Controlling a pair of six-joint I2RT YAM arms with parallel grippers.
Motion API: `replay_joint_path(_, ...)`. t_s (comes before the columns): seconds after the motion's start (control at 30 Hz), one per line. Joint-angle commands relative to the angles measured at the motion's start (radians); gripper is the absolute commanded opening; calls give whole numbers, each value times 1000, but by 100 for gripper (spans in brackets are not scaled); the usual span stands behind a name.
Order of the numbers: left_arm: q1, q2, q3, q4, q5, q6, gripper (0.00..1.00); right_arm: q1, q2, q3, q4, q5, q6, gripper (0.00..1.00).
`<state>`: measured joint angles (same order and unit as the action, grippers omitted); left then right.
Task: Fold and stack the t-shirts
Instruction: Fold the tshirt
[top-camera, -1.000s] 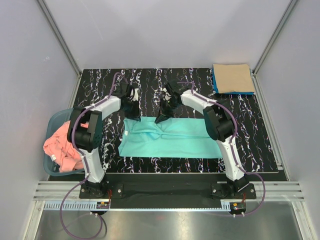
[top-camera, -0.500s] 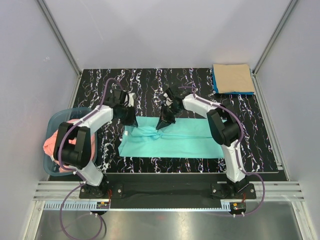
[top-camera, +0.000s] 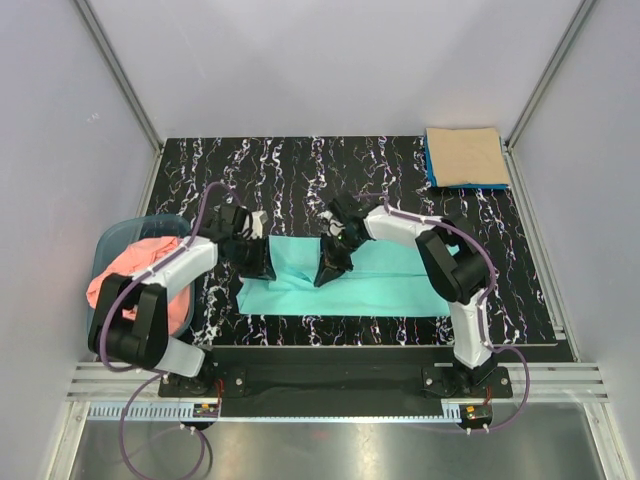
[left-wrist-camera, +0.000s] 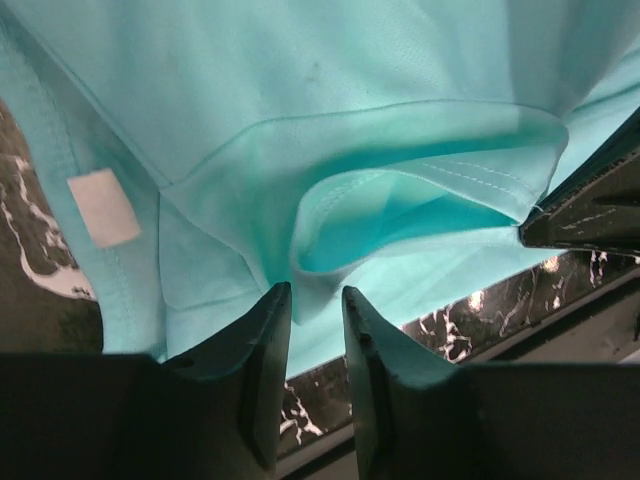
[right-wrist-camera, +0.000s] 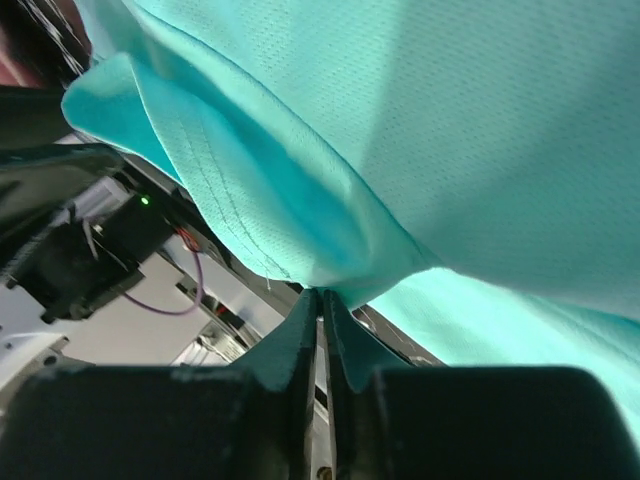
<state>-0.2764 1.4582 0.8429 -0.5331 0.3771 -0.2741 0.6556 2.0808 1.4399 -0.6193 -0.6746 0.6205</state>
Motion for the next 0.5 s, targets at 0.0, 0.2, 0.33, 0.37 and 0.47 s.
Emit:
replay_joint_path(0.0, -3, -117, -19, 1, 34, -20, 34, 10, -111, -45, -17, -19, -56, 14)
replay_joint_path(0.2, -3, -293, -18, -73, 48, -34, 33, 10, -149, -1, -92, -16, -140, 27)
replay_joint_path(0.33, -3, -300, -5, -18, 59, -43, 37, 10, -134, 54, -118, -60, -182, 39)
replay_joint_path(0.37, -3, -276, 14, -19, 59, -40, 37, 10, -131, 71, -125, -43, -183, 42)
replay_joint_path(0.47, -3, -115, 99, -21, 49, -40, 37, 6, -79, 157, -187, 49, -180, 46)
